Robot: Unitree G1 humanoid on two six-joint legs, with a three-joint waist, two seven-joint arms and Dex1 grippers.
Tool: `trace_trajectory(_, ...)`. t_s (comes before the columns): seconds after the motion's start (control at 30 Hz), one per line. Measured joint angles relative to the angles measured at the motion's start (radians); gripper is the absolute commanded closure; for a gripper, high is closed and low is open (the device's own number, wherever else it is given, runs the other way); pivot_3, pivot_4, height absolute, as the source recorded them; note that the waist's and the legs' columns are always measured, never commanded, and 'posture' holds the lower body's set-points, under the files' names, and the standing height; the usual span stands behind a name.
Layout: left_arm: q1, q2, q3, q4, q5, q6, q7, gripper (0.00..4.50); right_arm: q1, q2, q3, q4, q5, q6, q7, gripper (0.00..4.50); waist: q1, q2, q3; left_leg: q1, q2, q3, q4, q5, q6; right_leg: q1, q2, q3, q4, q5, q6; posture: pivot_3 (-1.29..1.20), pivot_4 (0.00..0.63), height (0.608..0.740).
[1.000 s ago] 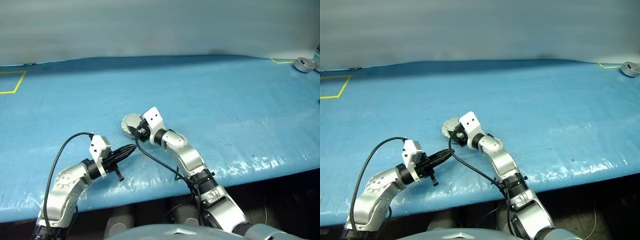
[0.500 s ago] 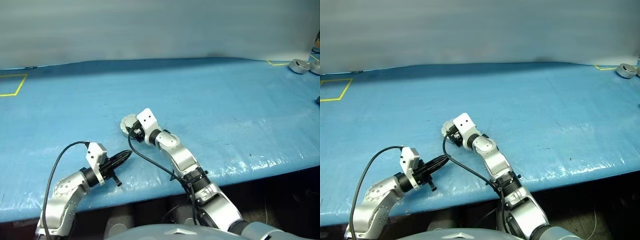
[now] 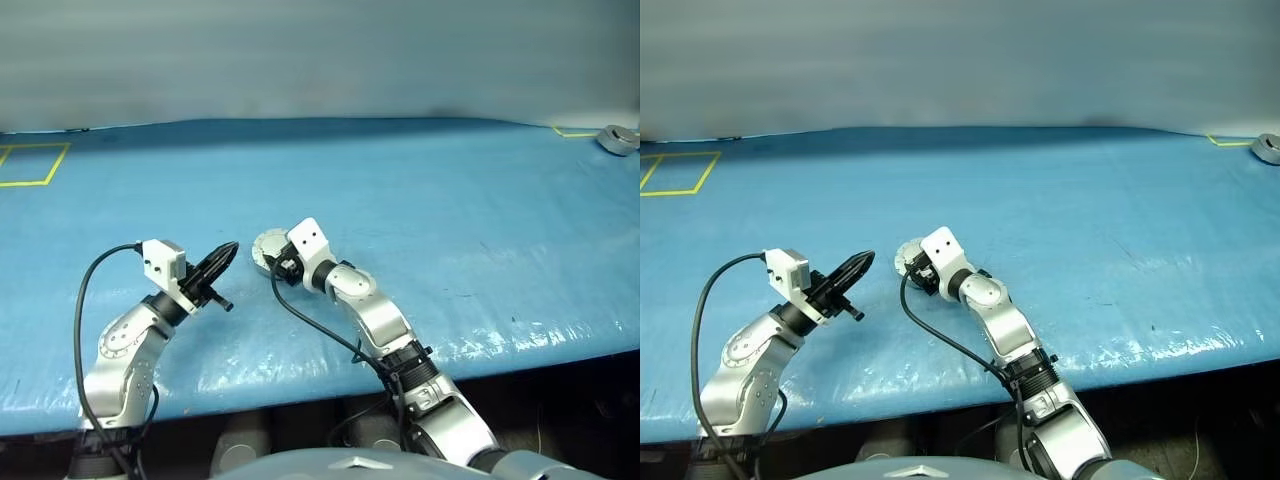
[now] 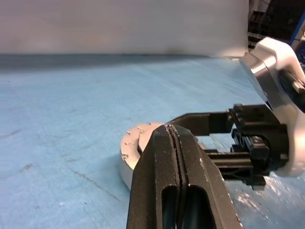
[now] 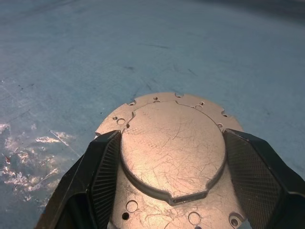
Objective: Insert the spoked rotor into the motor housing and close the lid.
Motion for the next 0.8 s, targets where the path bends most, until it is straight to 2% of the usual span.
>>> trace_trajectory(0.23, -0.112, -0.014, -0.06, 0.176, 0.1, -0.009, 0.018, 4.5, 0.028, -0.01, 0.001, -0.057, 0.002, 0.029, 0.007, 1.46, 0.007, -0.001, -0.001, -0.003, -0.003, -0.001, -0.005, -0.001, 0.001, 0.004, 0.0, -0.001, -0.009, 0.002, 0.0, 0.0, 0.15, 0.74)
trace_trajectory(0.53, -0.152, -0.022, -0.175, 0.258, 0.178, -0.064, -0.04, 4.5, 0.076, -0.028, 0.002, -0.127, 0.028, 0.037, 0.02, 1.46, 0.008, -0.001, -0.001, -0.005, -0.004, -0.001, -0.006, -0.004, 0.001, 0.003, 0.001, -0.002, -0.01, 0.002, -0.001, 0.0, 0.15, 0.74)
trace_trajectory(0.8, -0.157, -0.003, -0.176, 0.301, 0.199, -0.085, -0.053, 4.5, 0.089, -0.029, 0.003, -0.134, 0.027, 0.049, 0.009, 1.46, 0.009, -0.003, -0.006, -0.003, -0.002, -0.001, -0.006, -0.004, 0.002, 0.004, -0.001, -0.001, -0.01, 0.001, -0.001, 0.0, 0.15, 0.74)
